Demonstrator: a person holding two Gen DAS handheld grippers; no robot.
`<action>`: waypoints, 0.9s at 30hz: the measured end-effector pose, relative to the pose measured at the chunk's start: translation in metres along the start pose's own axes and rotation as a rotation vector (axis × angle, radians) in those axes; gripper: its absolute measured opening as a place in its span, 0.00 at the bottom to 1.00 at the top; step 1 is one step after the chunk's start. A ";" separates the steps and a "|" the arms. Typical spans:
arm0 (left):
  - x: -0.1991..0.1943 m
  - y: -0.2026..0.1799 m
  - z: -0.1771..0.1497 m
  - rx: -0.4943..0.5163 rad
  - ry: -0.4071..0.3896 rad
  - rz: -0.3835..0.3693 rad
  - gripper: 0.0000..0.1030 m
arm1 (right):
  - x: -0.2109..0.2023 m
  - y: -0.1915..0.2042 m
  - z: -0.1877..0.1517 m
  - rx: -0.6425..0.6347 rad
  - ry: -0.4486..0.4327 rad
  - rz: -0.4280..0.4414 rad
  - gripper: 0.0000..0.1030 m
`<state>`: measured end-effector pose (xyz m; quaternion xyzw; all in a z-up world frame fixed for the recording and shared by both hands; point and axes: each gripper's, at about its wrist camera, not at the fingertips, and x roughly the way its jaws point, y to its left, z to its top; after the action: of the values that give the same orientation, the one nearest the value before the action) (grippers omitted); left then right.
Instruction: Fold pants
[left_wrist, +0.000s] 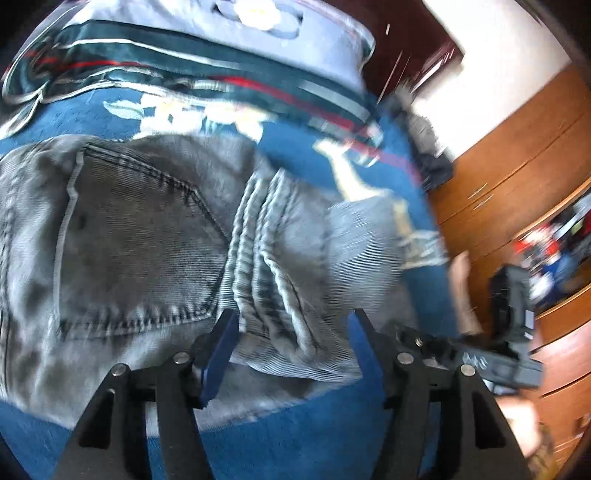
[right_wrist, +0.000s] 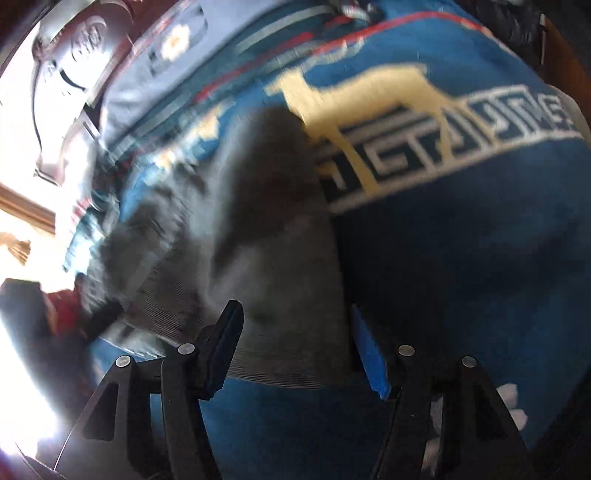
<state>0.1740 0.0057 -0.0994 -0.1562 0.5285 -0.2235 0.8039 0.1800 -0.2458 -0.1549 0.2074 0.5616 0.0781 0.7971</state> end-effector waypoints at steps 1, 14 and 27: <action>0.013 0.000 0.000 0.011 0.043 0.049 0.53 | 0.006 0.000 -0.002 -0.012 0.019 -0.023 0.57; 0.003 0.019 0.067 0.000 -0.045 0.037 0.87 | -0.019 -0.002 0.038 -0.027 -0.097 0.057 0.60; 0.094 -0.022 0.104 0.234 0.089 0.239 0.43 | 0.011 -0.002 0.041 -0.046 -0.076 0.093 0.61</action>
<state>0.2977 -0.0612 -0.1210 0.0125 0.5487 -0.1930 0.8134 0.2215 -0.2538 -0.1539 0.2178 0.5185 0.1201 0.8181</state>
